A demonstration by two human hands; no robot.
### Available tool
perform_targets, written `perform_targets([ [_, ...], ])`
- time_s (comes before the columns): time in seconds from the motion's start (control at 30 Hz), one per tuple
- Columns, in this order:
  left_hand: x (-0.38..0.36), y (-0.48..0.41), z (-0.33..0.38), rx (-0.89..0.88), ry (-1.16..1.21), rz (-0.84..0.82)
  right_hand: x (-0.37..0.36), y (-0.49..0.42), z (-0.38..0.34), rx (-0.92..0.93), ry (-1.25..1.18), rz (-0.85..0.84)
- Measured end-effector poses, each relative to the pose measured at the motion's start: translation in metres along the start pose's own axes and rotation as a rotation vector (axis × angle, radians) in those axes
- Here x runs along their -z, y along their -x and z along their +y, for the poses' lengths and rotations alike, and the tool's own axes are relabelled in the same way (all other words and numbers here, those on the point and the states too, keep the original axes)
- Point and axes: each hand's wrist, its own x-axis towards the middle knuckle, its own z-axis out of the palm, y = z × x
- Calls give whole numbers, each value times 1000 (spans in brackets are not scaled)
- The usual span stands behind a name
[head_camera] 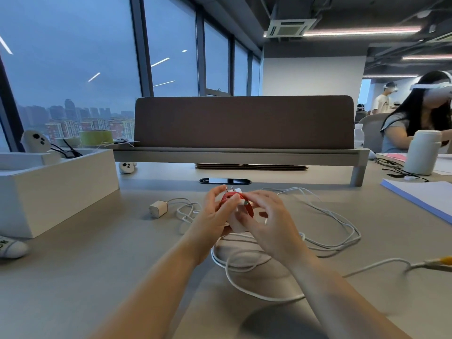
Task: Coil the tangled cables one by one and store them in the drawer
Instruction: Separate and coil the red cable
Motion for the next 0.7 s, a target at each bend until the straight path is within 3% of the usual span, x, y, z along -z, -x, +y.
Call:
perform_targets([
  [0.1,5,0,-1,-60,-35,17,4,-1,0,-23,-96,0],
  [0.33,1,2,1,-204,-152,31,1,1,7,74,73,124],
  [0.53,1,1,1,-216,-125,7,0,2,8,166,141,213],
  [0.7,0,3,1,-172,-105,-4,0,1,9,226,273,183],
])
